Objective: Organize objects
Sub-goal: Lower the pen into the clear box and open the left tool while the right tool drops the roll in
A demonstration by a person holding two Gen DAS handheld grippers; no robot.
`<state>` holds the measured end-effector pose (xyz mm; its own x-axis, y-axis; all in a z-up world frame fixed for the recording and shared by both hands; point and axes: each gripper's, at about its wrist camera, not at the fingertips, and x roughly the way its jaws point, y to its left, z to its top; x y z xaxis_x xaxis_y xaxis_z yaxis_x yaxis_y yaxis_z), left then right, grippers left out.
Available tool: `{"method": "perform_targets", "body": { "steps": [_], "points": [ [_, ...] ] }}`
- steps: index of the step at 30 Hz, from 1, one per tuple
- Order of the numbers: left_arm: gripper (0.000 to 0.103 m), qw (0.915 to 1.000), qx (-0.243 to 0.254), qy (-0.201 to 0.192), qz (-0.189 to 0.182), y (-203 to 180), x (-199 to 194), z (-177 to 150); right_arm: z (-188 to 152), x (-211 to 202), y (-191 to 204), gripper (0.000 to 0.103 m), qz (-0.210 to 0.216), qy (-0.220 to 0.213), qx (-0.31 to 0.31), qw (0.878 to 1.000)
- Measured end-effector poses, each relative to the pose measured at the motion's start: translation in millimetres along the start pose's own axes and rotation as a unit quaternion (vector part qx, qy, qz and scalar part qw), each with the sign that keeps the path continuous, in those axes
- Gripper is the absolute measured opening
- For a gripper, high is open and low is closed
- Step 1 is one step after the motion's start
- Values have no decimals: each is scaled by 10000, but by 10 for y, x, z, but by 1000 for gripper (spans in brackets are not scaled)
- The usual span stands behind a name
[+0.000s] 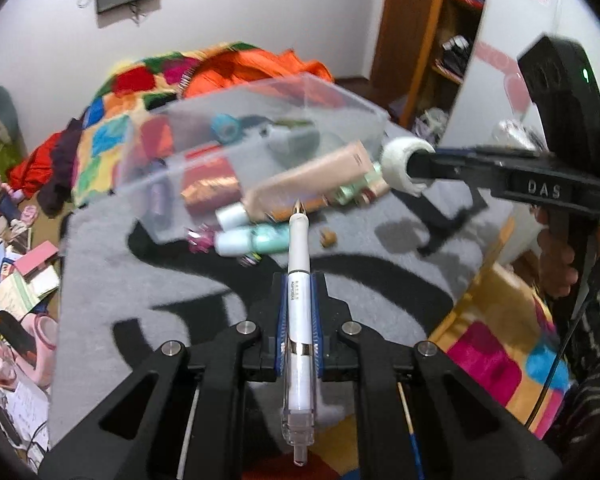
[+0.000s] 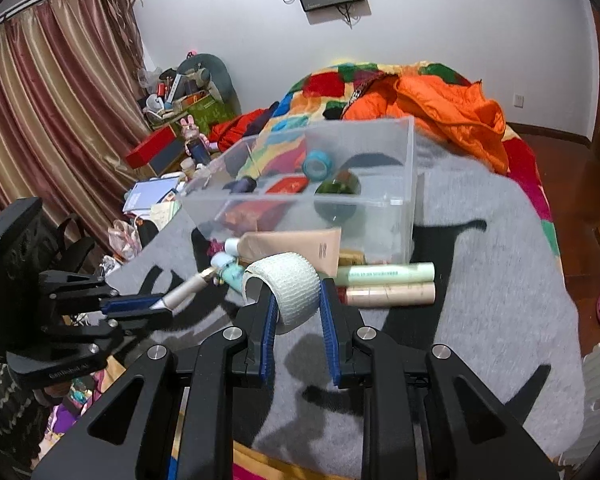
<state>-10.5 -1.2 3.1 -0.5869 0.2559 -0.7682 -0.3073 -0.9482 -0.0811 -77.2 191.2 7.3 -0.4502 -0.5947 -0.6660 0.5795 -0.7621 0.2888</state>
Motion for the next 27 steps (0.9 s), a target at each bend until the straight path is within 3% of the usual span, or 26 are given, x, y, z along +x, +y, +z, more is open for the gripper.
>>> {"method": "perform_targets", "body": {
  "steps": [14,27],
  "points": [
    [10,9966,-491,-626,198,347,-162,456,504,92,-123,19,-268,-359,129,9989],
    [10,9984,-464,-324,13,523,323,1014,768,474,-363,19,-562,-181,394,9975]
  ]
}}
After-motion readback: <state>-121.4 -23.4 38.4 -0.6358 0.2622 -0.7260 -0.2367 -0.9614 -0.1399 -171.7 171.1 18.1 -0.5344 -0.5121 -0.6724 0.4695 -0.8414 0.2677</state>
